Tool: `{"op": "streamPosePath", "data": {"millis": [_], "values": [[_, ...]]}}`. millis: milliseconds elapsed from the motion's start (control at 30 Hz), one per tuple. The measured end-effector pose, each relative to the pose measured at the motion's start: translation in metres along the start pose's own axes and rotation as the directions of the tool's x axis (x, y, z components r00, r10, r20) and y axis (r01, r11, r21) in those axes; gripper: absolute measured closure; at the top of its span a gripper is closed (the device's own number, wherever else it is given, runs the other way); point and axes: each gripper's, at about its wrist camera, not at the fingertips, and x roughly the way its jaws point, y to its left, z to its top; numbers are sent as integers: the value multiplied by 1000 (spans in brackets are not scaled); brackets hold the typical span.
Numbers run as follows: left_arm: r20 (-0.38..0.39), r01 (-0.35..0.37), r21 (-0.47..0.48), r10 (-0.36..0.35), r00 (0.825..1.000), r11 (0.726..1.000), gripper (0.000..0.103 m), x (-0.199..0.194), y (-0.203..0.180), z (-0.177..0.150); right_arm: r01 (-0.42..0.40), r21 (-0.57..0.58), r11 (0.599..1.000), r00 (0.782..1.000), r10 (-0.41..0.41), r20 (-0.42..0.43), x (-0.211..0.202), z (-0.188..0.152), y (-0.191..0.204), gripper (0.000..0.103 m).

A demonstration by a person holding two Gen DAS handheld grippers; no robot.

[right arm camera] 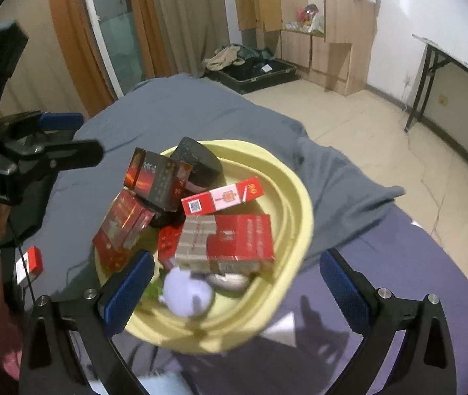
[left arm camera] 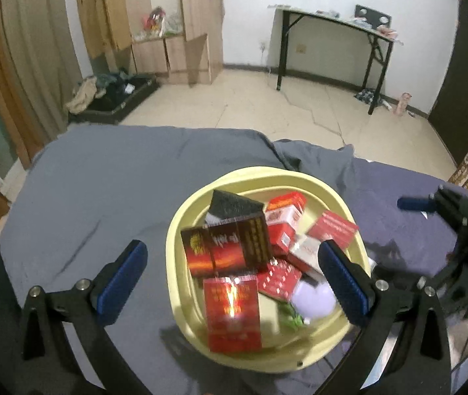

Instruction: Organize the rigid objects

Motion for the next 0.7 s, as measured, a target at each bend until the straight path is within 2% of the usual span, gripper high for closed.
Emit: {"op": "streamPosePath", "data": {"millis": [100, 167, 233, 333, 367, 500, 567, 633, 700], "values": [[81, 16, -5, -16, 997, 1000, 0, -22, -7, -34, 8, -61, 998, 1000, -7, 22, -16, -21, 0, 0], [145, 31, -33, -25, 989, 999, 0, -32, -9, -68, 2, -105, 994, 999, 2, 33, -22, -43, -3, 0], [127, 34, -43, -29, 991, 998, 0, -29, -13, -97, -5, -134, 991, 1000, 9, 30, -26, -70, -8, 0], [50, 25, -32, -23, 998, 999, 0, -11, -20, -135, 6, -138, 990, 999, -11, -39, -7, -102, -19, 0], [45, 12, -42, -10, 999, 999, 0, -5, -21, -144, 8, -137, 991, 998, -16, -55, 0, -109, -21, 0], [98, -12, -130, 25, 995, 991, 0, 16, -20, -165, 36, -128, 991, 999, -41, -32, 19, -123, -32, 0], [94, -3, -170, 19, 995, 985, 0, 27, -23, -167, 37, -113, 993, 999, -38, -8, 27, -124, -35, 0], [94, -23, -180, 41, 995, 983, 0, 34, -30, -169, 38, -102, 994, 999, -38, -1, 39, -128, -38, 0], [88, -52, -146, 65, 994, 988, 0, 43, -39, -169, 60, -120, 991, 998, -61, -5, 51, -131, -37, 0]]}}
